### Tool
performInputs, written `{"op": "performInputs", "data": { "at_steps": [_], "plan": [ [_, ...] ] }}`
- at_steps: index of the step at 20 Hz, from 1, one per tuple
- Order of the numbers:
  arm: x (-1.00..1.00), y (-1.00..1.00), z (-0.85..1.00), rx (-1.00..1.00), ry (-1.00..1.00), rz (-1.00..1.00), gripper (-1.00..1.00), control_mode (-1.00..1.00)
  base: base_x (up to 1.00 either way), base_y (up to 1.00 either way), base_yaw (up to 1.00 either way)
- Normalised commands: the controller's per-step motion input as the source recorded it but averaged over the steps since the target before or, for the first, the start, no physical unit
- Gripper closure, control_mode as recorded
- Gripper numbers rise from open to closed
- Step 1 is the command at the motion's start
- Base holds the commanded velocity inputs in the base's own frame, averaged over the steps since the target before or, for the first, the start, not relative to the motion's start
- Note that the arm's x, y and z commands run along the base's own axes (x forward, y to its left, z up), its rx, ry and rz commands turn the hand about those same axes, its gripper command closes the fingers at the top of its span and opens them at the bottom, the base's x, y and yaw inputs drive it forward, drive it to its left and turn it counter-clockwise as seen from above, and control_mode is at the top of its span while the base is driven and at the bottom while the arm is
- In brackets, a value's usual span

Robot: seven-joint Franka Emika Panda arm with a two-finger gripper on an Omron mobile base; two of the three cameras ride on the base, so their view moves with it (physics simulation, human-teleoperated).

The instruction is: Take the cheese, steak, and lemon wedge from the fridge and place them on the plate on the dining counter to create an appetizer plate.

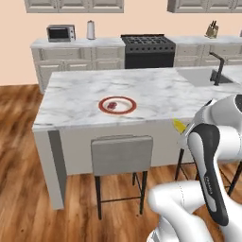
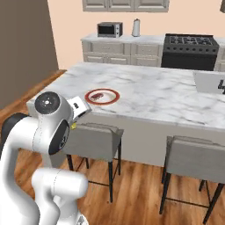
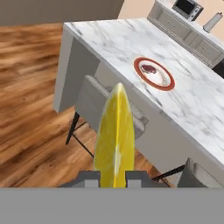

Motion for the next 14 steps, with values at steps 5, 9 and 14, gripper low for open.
{"op": "performInputs", "data": {
  "at_steps": [5,9,14],
  "plan": [
    [0.0,0.0,0.0,0.0,0.0,0.0,1.0,1.0,0.91,0.35,-0.11],
    [0.0,0.0,0.0,0.0,0.0,0.0,1.0,1.0,1.0,-0.44,-0.12],
    [0.0,0.0,0.0,0.0,0.0,0.0,1.0,1.0,1.0,-0.22,-0.11]
  ]
}}
